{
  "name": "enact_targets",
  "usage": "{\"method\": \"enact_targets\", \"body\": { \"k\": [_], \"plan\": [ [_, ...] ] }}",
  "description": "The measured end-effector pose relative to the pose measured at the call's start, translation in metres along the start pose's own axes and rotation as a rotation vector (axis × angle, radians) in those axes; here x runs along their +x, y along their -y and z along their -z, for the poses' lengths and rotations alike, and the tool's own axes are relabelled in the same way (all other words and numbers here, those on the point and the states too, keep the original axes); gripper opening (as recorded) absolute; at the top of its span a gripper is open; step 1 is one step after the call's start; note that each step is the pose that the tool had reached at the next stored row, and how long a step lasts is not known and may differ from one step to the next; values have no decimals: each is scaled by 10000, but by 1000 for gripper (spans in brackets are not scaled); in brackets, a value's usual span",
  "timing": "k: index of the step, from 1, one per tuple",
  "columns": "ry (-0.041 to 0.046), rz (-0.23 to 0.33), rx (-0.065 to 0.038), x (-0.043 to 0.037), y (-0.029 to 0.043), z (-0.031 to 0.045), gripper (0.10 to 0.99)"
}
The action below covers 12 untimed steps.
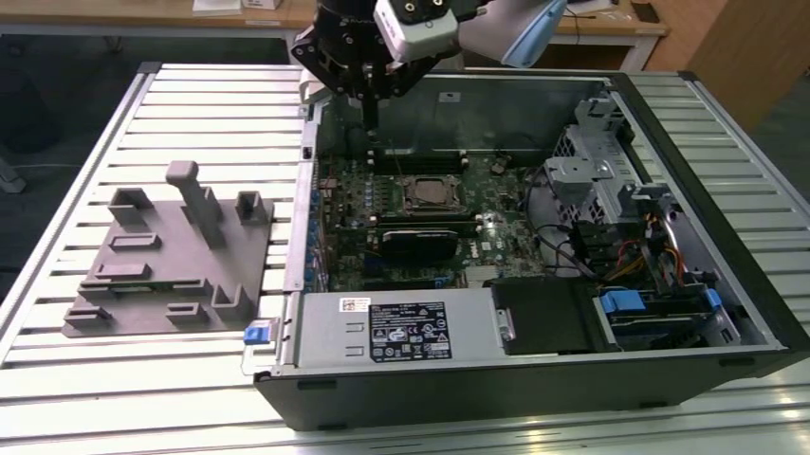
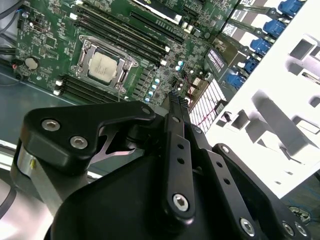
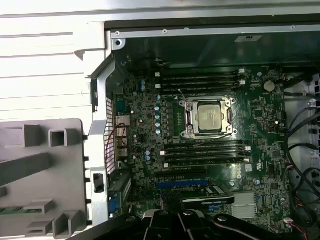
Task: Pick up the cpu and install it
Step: 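Install the first cpu locking lever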
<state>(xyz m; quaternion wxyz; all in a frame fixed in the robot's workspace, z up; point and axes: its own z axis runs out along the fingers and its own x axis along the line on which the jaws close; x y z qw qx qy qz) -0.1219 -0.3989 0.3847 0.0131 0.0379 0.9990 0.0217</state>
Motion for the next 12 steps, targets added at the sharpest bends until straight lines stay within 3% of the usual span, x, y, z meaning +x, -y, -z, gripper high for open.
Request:
{"method": "enact_targets", "body": {
  "k": [12],
  "plan": [
    [0, 0, 0, 1, 2, -41, 106]
  ]
}}
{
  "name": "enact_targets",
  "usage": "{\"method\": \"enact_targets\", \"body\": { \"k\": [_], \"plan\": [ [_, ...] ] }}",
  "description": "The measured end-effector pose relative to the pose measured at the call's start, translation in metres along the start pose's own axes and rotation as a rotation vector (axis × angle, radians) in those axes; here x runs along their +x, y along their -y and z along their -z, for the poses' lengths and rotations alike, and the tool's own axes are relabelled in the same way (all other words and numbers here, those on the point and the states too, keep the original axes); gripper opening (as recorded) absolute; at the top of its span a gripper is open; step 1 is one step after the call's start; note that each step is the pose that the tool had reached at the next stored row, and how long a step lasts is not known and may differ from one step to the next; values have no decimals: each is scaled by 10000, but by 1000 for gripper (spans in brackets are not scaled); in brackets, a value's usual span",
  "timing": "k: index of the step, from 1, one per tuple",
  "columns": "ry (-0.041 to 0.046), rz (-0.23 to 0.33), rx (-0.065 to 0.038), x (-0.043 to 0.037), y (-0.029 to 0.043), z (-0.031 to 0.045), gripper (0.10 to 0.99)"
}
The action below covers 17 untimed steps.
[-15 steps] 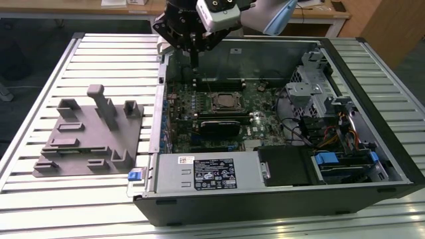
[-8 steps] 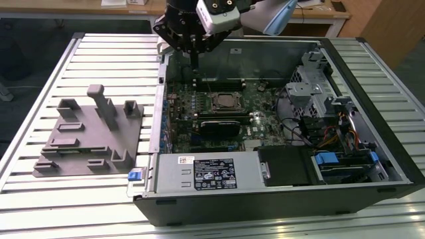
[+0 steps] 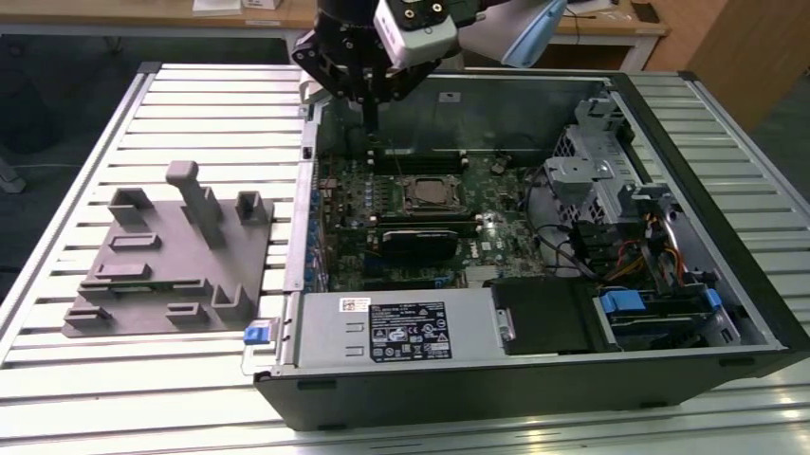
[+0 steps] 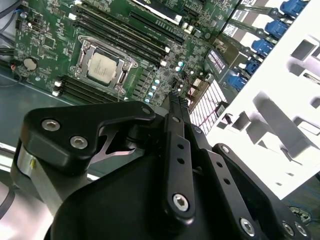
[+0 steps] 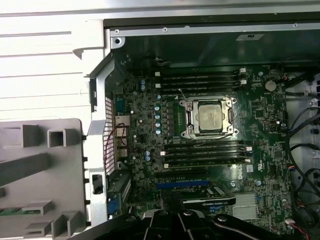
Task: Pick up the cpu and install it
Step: 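Install the first cpu locking lever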
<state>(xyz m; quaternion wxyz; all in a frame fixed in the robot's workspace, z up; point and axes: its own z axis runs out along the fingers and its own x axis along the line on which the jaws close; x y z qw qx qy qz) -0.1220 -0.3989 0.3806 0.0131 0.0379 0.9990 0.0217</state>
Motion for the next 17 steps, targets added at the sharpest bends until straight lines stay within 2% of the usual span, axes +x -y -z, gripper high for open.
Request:
{"method": "enact_targets", "body": {
  "k": [7, 11, 17],
  "plan": [
    [0, 0, 0, 1, 1, -26, 106],
    [-1, -2, 2, 3, -5, -75, 106],
    [-1, 0, 1, 9, -92, -143, 106]
  ]
}}
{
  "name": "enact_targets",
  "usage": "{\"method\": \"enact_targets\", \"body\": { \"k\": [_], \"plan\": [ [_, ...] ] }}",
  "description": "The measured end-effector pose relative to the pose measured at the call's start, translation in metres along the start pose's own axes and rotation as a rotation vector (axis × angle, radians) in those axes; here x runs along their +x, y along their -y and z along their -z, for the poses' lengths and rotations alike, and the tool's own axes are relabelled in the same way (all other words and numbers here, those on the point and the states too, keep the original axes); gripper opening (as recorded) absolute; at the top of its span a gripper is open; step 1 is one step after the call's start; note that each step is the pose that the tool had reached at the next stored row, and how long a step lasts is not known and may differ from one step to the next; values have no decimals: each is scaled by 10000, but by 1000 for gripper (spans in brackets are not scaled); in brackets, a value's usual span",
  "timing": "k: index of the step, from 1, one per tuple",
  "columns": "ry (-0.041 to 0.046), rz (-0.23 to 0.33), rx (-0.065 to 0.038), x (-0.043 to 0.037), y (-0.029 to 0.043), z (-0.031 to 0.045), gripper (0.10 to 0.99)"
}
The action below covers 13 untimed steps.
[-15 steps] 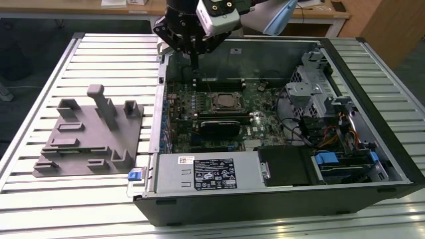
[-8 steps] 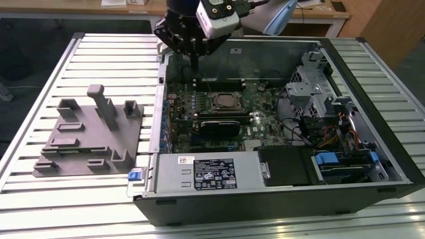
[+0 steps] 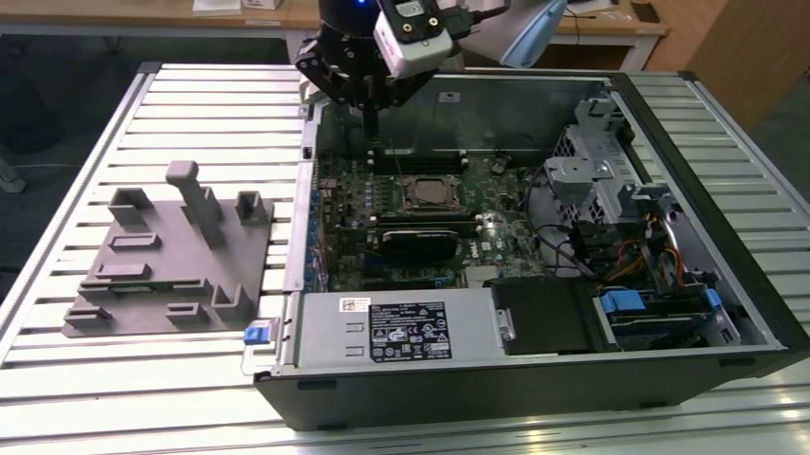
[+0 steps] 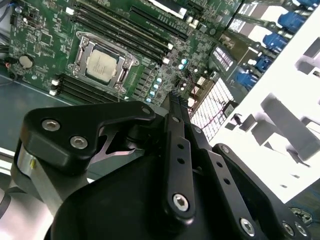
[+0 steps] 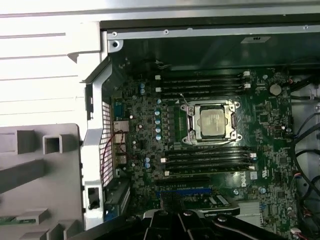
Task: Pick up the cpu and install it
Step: 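Install the first cpu locking lever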
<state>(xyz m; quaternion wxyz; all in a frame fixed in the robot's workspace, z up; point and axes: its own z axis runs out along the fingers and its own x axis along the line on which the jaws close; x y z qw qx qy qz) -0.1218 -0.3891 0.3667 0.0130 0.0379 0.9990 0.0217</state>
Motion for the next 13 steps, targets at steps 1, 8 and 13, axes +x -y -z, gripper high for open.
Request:
{"method": "enact_targets", "body": {
  "k": [1, 8, 13],
  "plan": [
    [1, 1, -2, 0, -2, -8, 106],
    [0, 0, -1, 2, -9, -54, 106],
    [1, 0, -3, 4, -18, -82, 106]
  ]
}}
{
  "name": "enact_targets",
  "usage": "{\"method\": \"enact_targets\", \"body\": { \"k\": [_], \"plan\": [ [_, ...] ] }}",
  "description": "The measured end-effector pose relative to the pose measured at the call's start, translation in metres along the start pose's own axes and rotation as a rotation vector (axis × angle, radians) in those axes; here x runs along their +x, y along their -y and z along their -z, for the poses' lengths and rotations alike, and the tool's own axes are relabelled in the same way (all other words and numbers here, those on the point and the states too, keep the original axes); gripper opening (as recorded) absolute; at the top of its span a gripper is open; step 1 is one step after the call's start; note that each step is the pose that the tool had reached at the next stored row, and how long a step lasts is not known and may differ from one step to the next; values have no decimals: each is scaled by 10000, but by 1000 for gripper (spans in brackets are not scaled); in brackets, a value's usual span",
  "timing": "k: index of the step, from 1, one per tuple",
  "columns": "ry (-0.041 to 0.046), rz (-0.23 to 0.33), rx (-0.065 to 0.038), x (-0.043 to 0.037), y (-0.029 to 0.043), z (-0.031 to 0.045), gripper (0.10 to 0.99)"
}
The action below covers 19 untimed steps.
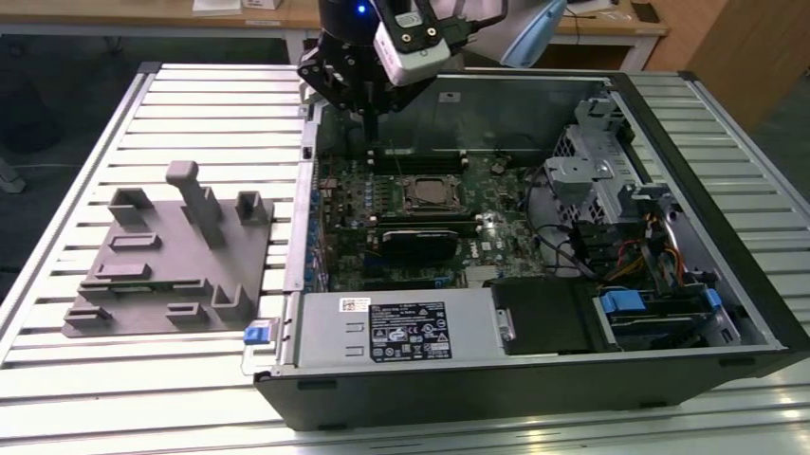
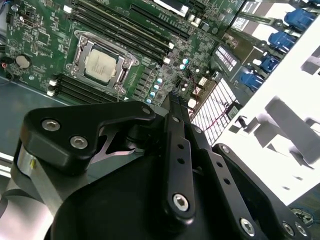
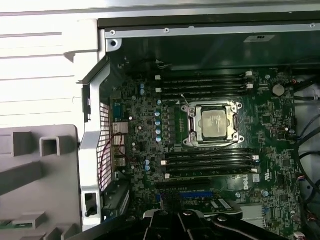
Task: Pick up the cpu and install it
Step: 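Install the first cpu locking lever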
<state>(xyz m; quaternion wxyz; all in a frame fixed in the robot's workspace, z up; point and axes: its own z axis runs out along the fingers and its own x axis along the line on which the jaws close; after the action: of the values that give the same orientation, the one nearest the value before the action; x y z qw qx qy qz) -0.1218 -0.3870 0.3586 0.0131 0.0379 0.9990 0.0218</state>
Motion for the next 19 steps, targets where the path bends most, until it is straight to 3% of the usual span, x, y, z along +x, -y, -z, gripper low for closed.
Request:
{"method": "enact_targets", "body": {
  "k": [19],
  "plan": [
    [3, 0, 2, 5, -16, -146, 106]
  ]
}}
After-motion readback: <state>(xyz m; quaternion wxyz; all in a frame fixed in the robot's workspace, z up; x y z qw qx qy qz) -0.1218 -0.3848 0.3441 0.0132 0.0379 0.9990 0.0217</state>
